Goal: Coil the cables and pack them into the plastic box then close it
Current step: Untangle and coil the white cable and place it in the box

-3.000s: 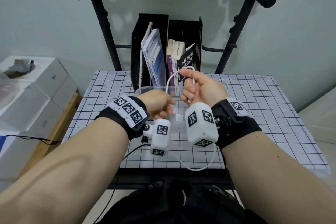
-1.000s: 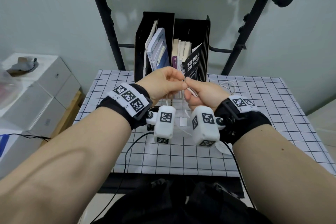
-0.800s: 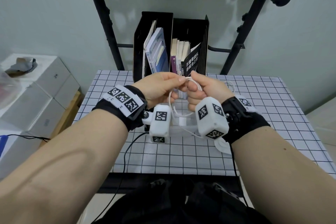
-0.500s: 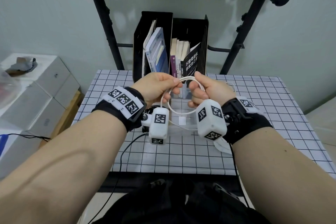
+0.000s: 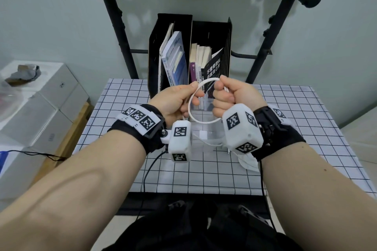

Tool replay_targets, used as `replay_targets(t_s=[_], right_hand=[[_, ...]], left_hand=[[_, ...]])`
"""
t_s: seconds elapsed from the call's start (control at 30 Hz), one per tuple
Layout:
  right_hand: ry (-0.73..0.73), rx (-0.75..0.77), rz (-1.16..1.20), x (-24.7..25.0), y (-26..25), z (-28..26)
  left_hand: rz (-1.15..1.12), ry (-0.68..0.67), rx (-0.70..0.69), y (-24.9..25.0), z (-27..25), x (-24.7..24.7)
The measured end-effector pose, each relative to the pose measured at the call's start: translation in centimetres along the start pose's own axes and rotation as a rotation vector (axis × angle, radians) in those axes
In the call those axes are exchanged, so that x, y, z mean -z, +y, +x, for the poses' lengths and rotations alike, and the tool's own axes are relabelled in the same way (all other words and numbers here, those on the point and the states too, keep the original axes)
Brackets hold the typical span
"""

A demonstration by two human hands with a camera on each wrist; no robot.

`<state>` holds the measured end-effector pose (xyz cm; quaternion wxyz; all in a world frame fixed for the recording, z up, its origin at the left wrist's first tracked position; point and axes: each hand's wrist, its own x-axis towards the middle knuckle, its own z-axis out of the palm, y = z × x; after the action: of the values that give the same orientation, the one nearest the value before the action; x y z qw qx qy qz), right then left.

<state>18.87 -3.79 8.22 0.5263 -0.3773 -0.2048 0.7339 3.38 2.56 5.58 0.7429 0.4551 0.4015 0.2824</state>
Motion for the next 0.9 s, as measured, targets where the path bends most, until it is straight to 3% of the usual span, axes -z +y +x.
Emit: replay_targets(t_s=[0.3,0.53,0.73,0.9], right_hand=[[0.102,0.257,0.21,0.6,-2.1,-0.8],[0.225,0.433,0.308,1.3,-4.0,-1.4],[0.235,0.429,0.255,1.6,-3.5,-1.4],[0.211,0.376,0.138,1.2,-3.7,-1.8]], left_hand=[[-0.03,-0.138,0.059,-1.3,-0.1,0.6],[0.089,-0.197,0.074,-2.2,-0.6,-0.1],[0.192,-0.17,0.048,-2.8,-0.7,-0.2],[0.169,-0.052,0.006,-3.0,-0.3,-1.1]])
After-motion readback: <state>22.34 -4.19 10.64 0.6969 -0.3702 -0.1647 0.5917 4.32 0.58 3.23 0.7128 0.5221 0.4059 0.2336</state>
